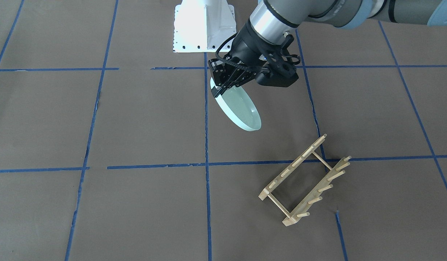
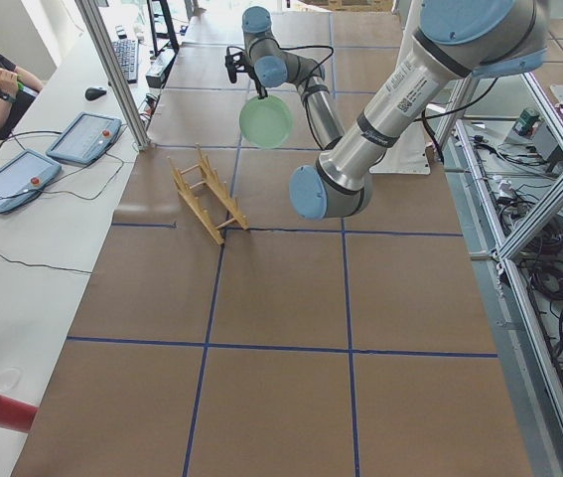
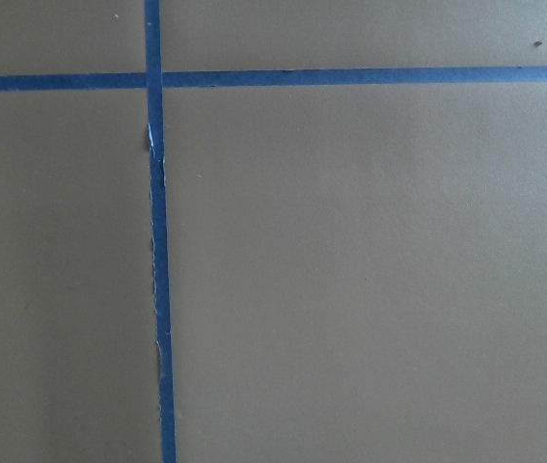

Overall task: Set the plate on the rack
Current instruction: 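Lift the plate with the left gripper, tilting it upright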

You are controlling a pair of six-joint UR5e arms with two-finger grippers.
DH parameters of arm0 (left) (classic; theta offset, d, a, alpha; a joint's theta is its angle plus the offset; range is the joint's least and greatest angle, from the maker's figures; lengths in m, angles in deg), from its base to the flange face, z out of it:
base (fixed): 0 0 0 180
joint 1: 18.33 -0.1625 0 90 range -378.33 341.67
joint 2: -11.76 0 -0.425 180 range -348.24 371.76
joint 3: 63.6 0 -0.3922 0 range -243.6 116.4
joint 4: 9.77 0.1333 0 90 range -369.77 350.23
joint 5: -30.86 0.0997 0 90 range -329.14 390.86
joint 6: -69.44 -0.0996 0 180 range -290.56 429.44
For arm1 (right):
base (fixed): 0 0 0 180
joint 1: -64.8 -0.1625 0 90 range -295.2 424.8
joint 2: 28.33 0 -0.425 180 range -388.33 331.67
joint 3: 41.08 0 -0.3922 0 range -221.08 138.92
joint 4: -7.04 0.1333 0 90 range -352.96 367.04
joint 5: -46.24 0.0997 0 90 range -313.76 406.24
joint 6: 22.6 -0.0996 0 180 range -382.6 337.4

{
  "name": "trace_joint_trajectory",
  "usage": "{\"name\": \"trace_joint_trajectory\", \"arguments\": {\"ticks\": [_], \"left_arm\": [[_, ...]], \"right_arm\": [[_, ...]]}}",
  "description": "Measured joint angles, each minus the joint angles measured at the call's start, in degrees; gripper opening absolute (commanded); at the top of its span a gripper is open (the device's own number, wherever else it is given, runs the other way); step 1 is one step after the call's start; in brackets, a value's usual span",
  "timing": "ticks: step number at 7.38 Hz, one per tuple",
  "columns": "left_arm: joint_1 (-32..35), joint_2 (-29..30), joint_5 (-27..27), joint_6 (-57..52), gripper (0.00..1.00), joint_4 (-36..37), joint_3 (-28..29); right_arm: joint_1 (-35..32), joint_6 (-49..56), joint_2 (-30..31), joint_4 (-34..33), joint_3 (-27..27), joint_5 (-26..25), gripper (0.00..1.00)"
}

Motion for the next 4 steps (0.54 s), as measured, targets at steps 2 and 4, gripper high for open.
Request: {"name": "trace_joint_trajectory", "arguments": {"ticks": [2, 4], "left_arm": [[5.9, -0.6, 0.5, 13.6, 0.00, -20.8, 6.8], [9.5, -3.7, 5.0, 21.8, 0.00, -40.7, 13.8]], "right_arm": [[0.0, 0.0, 0.0, 0.0, 0.0, 0.0, 1.00], [0.1, 0.0, 0.0, 0.0, 0.0, 0.0, 1.00]]}}
